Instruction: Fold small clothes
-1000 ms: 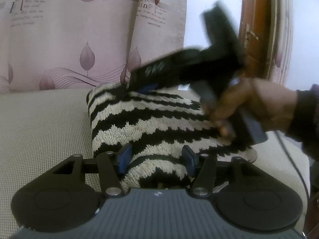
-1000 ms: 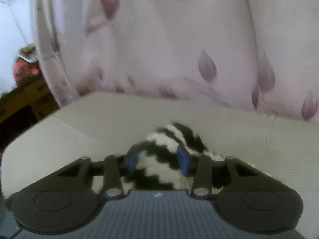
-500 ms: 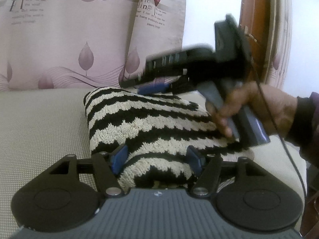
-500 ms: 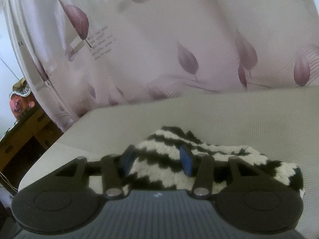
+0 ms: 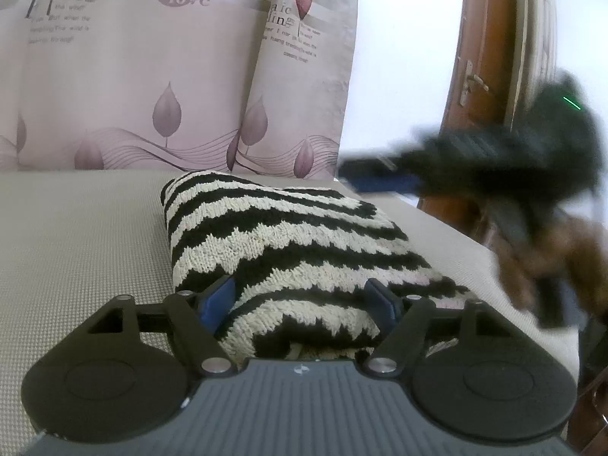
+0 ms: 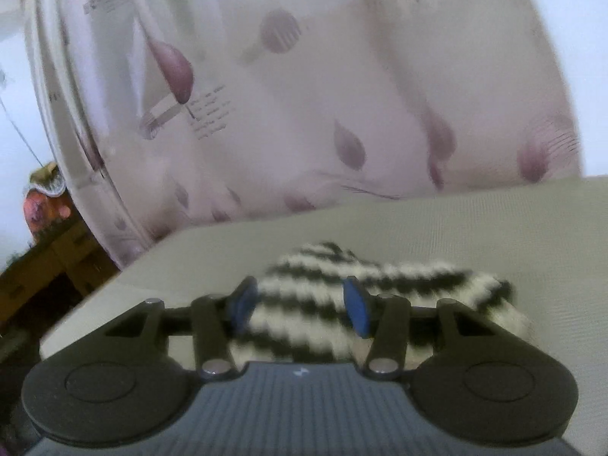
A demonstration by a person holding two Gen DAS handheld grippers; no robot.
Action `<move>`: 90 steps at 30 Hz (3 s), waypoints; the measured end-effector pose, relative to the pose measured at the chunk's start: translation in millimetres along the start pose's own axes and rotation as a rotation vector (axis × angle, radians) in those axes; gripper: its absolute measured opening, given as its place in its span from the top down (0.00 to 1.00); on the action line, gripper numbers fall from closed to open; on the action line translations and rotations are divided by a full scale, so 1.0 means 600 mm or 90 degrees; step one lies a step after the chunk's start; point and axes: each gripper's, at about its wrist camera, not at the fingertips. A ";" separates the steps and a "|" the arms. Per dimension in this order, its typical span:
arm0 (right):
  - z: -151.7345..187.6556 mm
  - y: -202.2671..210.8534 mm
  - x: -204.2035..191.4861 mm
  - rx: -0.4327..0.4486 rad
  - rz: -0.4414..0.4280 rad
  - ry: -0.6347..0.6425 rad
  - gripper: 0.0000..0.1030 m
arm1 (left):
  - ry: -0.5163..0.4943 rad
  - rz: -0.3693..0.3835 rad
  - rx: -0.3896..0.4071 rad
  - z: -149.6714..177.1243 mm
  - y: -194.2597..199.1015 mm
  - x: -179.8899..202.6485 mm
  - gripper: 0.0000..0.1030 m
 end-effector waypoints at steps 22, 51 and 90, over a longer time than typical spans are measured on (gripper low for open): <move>0.162 0.092 0.019 -0.056 0.164 -0.026 0.40 | -0.018 -0.019 -0.001 -0.003 0.000 0.006 0.24; 0.163 0.097 0.031 -0.049 0.138 -0.051 0.29 | -0.046 -0.037 -0.007 -0.001 -0.002 0.021 0.11; 0.099 0.091 0.183 -0.057 -0.090 -0.242 0.08 | 0.312 0.194 -0.266 -0.066 -0.132 -0.200 0.00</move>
Point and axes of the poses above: each gripper's, at about its wrist camera, not at the fingertips, and y roughly against the way its jaws point, x to its right, z to its underside, and after that the axes turned 13 degrees about -z, right-handed
